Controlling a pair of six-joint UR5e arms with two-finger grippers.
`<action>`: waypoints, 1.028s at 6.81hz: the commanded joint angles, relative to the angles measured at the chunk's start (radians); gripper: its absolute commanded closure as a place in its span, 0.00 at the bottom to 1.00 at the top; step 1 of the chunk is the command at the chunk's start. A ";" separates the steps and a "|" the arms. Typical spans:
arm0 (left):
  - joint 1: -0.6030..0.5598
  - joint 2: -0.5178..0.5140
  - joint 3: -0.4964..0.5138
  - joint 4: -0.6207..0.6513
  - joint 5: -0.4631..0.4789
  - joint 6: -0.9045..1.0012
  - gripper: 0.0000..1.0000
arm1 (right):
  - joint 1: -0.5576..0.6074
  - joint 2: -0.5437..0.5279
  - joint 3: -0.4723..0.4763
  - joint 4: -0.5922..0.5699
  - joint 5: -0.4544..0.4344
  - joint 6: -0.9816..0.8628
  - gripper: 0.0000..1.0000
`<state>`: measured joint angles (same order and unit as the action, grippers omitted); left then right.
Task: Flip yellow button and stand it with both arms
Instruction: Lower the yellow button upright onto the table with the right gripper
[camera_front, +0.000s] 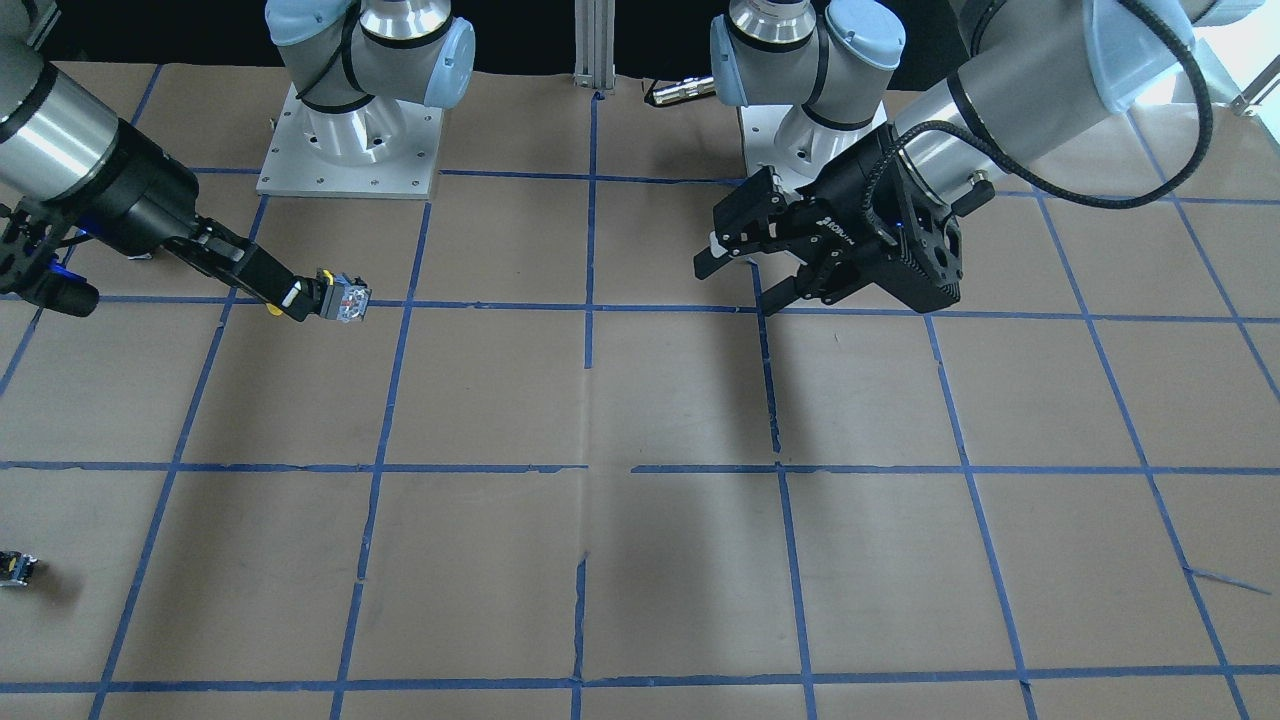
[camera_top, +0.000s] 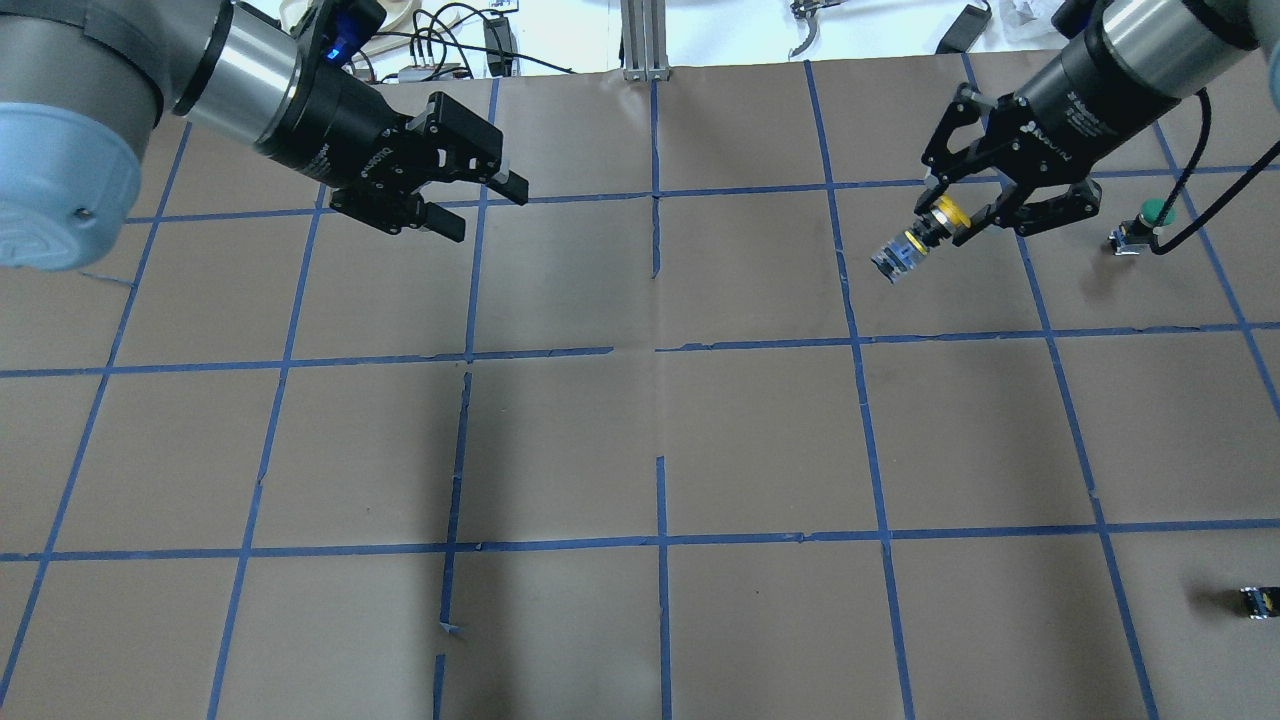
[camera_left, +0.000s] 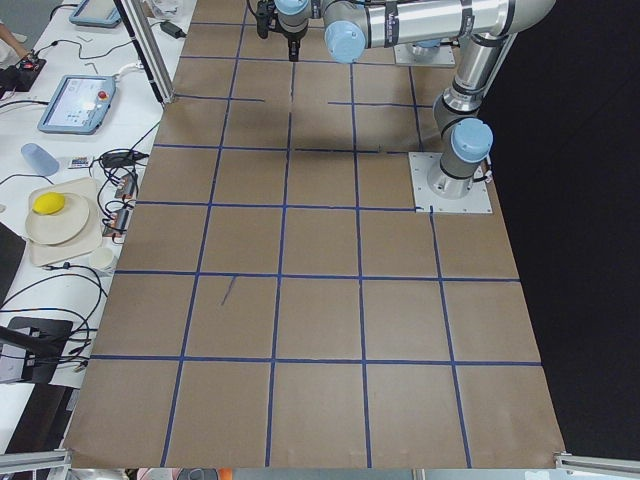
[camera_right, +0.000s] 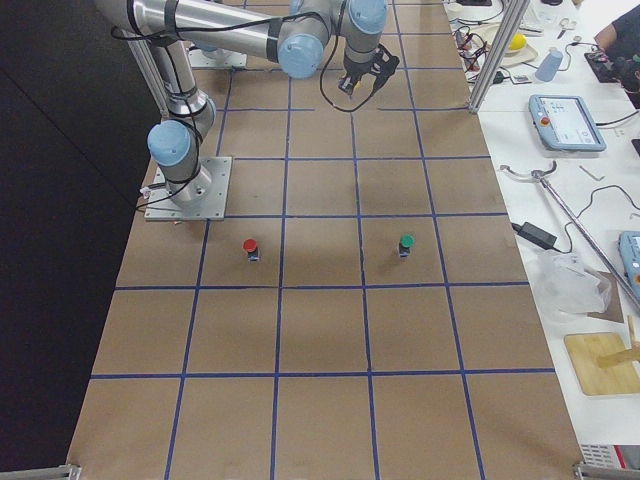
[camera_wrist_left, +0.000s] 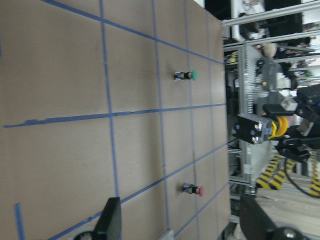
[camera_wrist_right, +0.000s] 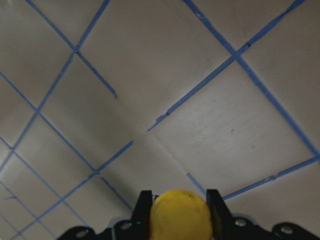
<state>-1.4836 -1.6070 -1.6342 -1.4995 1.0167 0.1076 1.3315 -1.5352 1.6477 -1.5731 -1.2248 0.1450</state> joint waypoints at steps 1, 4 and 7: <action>-0.003 0.001 0.106 -0.118 0.335 0.001 0.13 | -0.058 0.001 0.134 -0.194 -0.142 -0.401 0.74; -0.009 0.065 0.125 -0.206 0.546 0.006 0.13 | -0.324 0.004 0.288 -0.412 -0.131 -1.208 0.74; -0.032 0.024 0.137 -0.174 0.490 0.001 0.13 | -0.512 0.082 0.291 -0.418 -0.089 -1.762 0.74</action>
<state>-1.5030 -1.5643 -1.4997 -1.6859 1.5510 0.1031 0.9054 -1.4994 1.9362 -1.9826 -1.3431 -1.4126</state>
